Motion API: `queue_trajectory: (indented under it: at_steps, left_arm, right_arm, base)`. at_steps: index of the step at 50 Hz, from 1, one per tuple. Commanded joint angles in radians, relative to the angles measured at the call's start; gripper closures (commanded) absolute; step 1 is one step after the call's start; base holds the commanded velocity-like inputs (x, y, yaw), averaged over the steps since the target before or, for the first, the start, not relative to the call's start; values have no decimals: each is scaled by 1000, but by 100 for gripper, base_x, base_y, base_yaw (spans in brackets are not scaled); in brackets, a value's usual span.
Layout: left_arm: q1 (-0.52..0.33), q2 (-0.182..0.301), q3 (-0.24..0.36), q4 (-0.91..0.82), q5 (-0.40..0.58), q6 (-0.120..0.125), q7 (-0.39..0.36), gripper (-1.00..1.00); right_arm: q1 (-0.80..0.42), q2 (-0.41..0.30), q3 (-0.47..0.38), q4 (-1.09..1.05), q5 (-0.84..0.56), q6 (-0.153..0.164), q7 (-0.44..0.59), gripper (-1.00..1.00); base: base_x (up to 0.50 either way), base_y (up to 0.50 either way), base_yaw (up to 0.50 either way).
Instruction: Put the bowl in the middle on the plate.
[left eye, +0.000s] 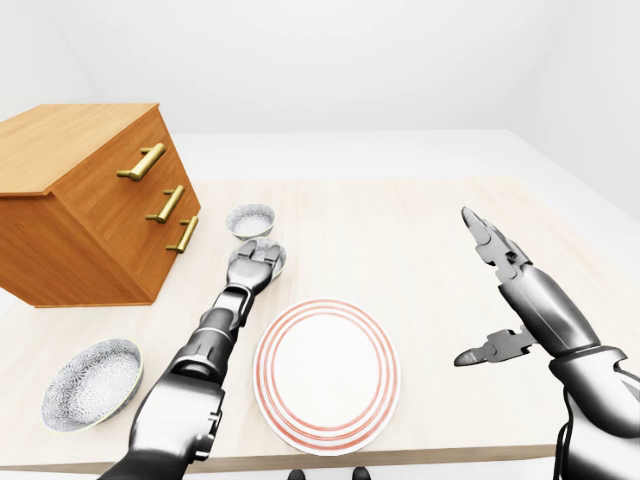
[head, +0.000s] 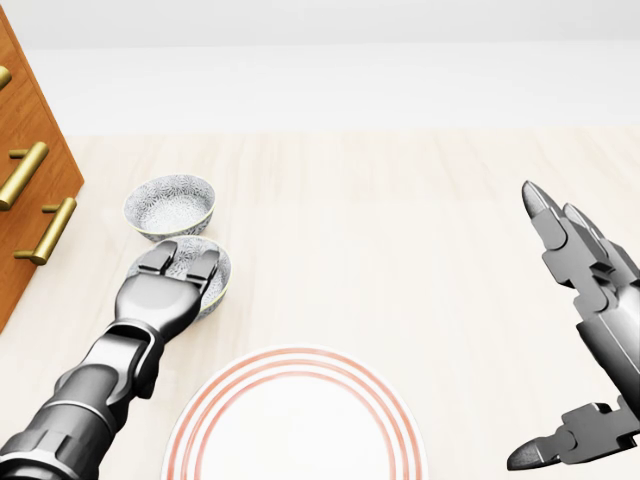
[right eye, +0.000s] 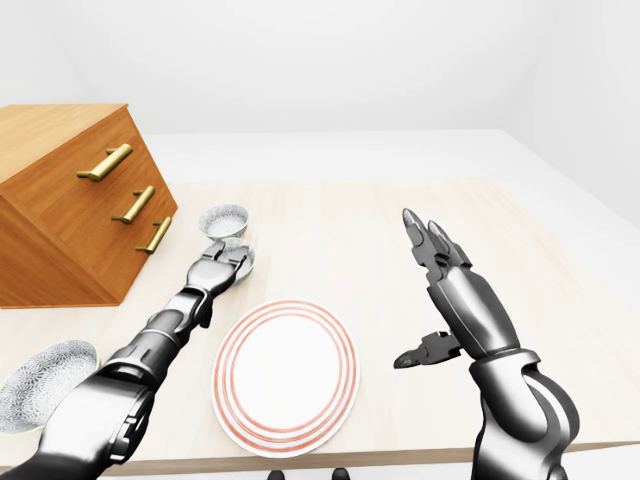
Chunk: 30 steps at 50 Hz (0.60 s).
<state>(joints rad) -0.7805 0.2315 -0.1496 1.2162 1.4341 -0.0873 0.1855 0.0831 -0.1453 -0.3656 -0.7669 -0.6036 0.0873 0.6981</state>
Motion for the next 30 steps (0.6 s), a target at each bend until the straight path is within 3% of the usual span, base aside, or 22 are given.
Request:
queue_trajectory:
  at_steps: [1, 12, 13, 15, 16, 20, 30]
  left_arm:
    - [5, 2, 1, -1, -5, 0, -15, -100]
    - [10, 2, 1, -16, -8, 0, -32, -100]
    - [6, 1, 0, -5, -6, 0, -24, -60]
    - [3, 0, 0, 4, -7, 0, -22, -62]
    - [5, -1, -1, -1, -7, 0, -25, 13]
    - [6, -3, -1, 1, -6, 0, -14, 5]
    - [14, -9, -3, -4, -7, 0, 1, 7]
  right_arm:
    - [-1, -1, 0, -6, -2, 0, 0, -100]
    - [-1, 0, -1, -6, -2, 0, 0, -100]
    - [0, 1, 0, -6, -2, 0, 0, -100]
    - [0, 1, 1, -4, -2, 0, 0, -100]
    - [0, 1, 1, -8, -3, 0, 0, -100]
    - [-4, 0, 1, -17, -5, 0, 0, -100]
    - [7, 4, -2, -12, 5, 0, 0, -100]
  base:
    - [0, 0, 0]
    - [0, 0, 0]
    - [0, 0, 0]
    - [0, 0, 0]
    - [0, 0, 0]
    - [0, 0, 0]
    - [0, 0, 0]
